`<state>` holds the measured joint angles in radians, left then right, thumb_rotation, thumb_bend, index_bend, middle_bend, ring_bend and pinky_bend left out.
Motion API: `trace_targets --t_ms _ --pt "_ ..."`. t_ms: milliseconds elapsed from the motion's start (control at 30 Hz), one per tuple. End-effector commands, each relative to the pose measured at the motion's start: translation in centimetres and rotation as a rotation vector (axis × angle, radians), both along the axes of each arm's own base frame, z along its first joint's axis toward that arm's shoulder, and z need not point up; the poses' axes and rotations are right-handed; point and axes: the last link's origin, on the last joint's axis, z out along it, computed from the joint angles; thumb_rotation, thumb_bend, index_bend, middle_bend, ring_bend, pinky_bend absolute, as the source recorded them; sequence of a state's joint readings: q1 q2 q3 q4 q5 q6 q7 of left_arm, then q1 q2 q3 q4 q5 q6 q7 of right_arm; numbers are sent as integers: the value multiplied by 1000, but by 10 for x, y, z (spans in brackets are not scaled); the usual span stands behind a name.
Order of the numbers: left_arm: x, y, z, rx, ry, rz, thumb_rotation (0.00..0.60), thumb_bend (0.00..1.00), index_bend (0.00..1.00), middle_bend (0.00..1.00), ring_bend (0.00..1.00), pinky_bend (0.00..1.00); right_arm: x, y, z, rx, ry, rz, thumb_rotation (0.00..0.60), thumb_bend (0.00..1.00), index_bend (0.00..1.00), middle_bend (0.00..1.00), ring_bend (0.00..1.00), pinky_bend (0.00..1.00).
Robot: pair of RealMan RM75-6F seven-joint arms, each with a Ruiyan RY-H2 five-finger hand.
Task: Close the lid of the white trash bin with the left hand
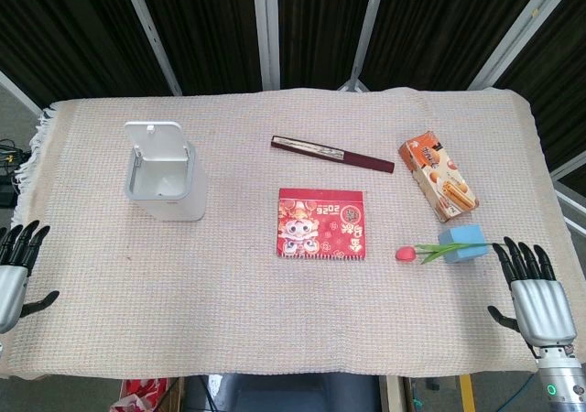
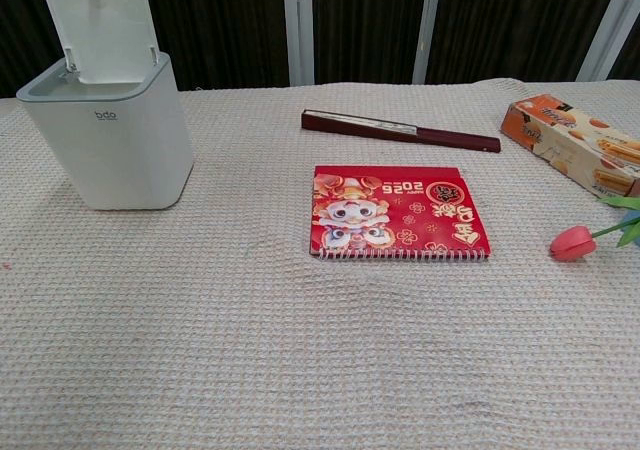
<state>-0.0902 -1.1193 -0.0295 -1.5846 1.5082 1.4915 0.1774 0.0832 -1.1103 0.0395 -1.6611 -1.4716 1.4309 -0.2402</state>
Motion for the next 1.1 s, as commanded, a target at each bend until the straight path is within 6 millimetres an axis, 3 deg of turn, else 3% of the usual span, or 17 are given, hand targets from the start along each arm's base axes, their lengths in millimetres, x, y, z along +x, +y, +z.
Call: trace_targets --t_ms 33,967,1100 --pt "-1 0 0 0 -2 5 600 0 0 0 0 0 -1 -1 0 -2 -7 -7 600 195 0 0 0 0" --pt "-1 3 4 -6 -37 32 600 0 0 0 0 0 -1 -4 3 -35 -48 -8 600 195 0 0 0 0" --pt "6 11 10 9 -47 22 600 17 0 0 0 2 -1 -4 3 -38 -60 -8 600 195 0 0 0 0"
